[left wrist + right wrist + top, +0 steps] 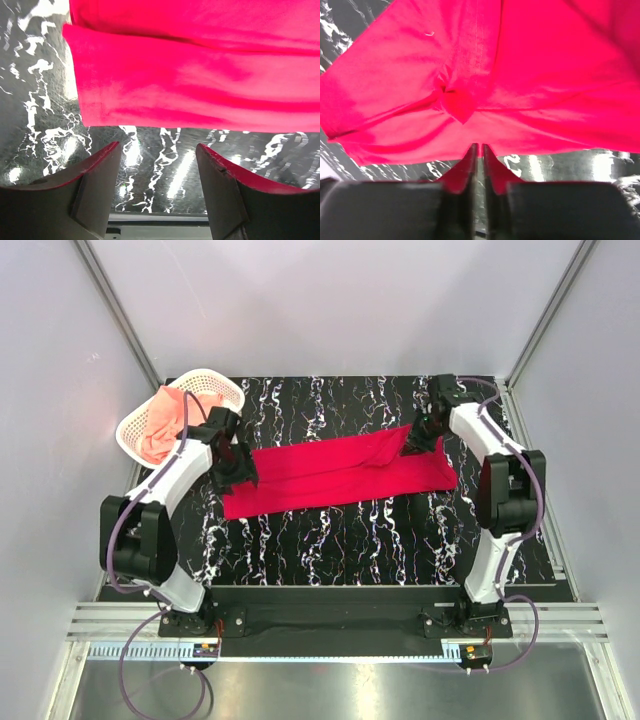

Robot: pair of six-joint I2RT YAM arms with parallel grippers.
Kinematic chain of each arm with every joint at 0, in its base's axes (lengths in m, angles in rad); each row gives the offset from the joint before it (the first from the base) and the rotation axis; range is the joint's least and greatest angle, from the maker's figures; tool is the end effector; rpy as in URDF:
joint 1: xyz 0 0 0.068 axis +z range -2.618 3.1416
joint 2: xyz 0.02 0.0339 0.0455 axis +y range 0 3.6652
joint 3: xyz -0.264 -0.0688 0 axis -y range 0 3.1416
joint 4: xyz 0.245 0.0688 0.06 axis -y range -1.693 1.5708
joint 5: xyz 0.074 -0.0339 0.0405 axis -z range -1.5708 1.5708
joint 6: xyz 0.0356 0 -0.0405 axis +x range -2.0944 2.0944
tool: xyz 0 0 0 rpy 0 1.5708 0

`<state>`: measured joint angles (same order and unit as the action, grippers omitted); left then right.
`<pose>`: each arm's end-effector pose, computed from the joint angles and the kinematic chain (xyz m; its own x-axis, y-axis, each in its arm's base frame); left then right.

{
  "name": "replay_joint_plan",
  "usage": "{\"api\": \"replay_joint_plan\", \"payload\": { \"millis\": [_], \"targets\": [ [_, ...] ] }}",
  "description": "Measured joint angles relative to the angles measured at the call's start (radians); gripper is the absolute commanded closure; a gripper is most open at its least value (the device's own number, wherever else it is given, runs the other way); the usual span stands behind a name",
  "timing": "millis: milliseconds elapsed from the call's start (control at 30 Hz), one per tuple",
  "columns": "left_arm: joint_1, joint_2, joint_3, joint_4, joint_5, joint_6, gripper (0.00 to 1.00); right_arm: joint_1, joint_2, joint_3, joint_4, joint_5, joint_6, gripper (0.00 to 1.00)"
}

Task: Fold and stack the t-shirts
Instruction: Fold the tshirt

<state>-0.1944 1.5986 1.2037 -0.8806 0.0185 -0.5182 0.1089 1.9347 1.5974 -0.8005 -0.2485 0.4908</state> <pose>0.3025 -0.0602 0.2337 -0.9137 -0.3248 -0.2440 -0.2926 0.9428 -0.1595 0.4072 0.0533 0.2373 -0.8938 0.3619 -0.2648 0.2419 0.8864 0.3947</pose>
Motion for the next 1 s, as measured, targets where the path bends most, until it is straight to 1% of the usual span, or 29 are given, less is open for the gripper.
{"api": "replay_joint_plan", "payload": {
  "millis": [33,333,467,600,800,933,967,1000],
  "targets": [
    [0.000,-0.013,0.009,-0.001,0.001,0.000,0.34,0.013,0.013,0.000,0.003,-0.011,0.008,1.00],
    [0.001,-0.091,0.027,-0.005,-0.004,0.002,0.35,0.040,0.164,0.001,0.016,-0.023,0.023,1.00],
    [0.004,-0.098,0.026,-0.005,-0.004,0.002,0.35,0.060,0.217,0.038,0.018,-0.025,0.026,1.00],
    [0.006,-0.099,0.017,-0.005,-0.004,0.002,0.35,0.078,0.298,0.169,0.014,-0.027,0.031,1.00],
    [0.008,-0.099,0.007,-0.005,-0.022,0.005,0.35,0.109,0.466,0.478,0.019,-0.062,0.074,1.00],
    [0.016,-0.099,-0.002,-0.010,-0.027,0.006,0.35,0.135,0.636,0.807,-0.052,-0.110,0.089,0.93],
    [0.018,-0.099,-0.002,-0.007,-0.030,0.010,0.35,0.139,0.646,0.835,-0.072,-0.109,0.084,0.81],
    [0.019,-0.099,-0.002,-0.007,-0.031,0.013,0.35,0.142,0.638,0.836,-0.092,-0.106,0.078,0.75]
  ]
}}
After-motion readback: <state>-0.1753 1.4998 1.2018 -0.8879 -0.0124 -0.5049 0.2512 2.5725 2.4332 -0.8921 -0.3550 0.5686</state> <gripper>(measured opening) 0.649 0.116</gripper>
